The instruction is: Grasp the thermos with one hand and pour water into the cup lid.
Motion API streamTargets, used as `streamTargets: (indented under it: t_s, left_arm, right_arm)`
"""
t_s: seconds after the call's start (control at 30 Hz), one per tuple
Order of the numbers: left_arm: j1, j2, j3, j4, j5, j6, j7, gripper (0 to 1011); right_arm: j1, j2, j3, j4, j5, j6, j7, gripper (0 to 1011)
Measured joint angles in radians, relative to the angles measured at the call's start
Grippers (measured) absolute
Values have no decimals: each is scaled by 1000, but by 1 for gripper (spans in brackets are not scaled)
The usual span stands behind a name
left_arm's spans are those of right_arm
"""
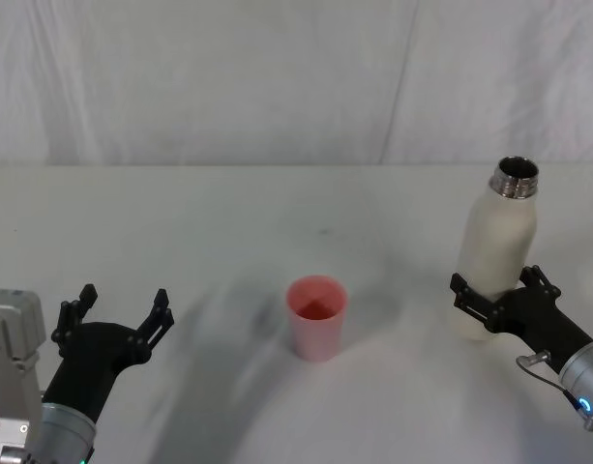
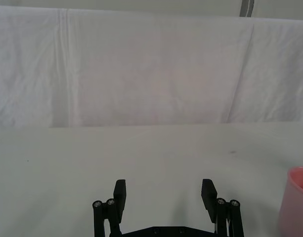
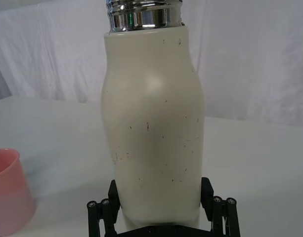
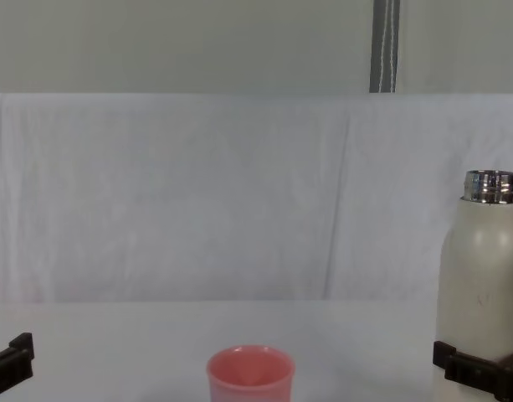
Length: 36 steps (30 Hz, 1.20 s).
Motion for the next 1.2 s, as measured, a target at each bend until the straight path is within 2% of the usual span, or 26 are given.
streamTargets:
  t_s: [0.47, 1.2]
  left_arm:
    - [0, 0, 0, 0, 0, 0, 0, 1001]
    - [0, 0, 0, 0, 0, 0, 0, 1001]
  right_arm:
    - [-1, 0, 0, 0, 0, 0, 0, 1002]
    - [-29, 20, -4, -8, 21, 5, 26, 1002]
